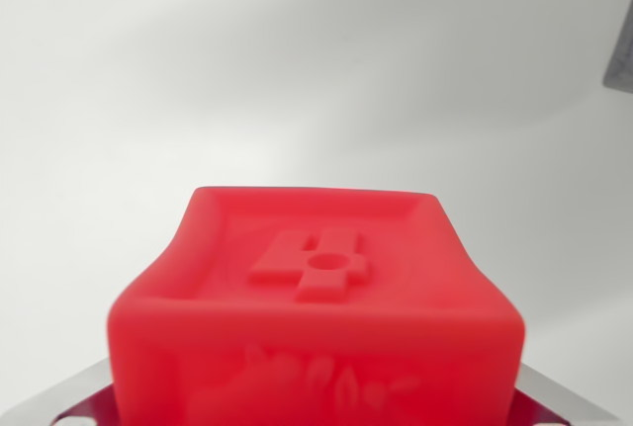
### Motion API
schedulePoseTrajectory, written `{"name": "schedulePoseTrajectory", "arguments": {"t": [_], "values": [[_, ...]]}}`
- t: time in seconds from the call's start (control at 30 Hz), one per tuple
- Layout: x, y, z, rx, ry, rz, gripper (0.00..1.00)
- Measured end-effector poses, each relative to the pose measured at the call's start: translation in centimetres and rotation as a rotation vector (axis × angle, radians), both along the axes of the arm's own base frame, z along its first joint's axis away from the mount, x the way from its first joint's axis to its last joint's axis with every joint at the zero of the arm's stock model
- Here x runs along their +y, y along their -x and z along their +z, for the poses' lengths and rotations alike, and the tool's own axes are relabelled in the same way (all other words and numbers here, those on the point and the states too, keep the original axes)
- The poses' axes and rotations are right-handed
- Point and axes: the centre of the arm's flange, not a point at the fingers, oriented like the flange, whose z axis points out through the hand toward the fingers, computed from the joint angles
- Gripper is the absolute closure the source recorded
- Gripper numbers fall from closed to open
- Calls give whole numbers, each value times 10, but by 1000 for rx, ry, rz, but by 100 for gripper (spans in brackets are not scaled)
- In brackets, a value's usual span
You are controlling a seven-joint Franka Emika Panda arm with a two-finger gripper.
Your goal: Destack cube
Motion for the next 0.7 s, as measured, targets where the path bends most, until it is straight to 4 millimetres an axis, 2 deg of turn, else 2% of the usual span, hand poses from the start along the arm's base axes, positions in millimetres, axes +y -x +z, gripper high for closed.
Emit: {"name": "schedulePoseTrajectory", "arguments": {"t": [0.7], "values": [[37,-5,-15,0,0,47,100]]}}
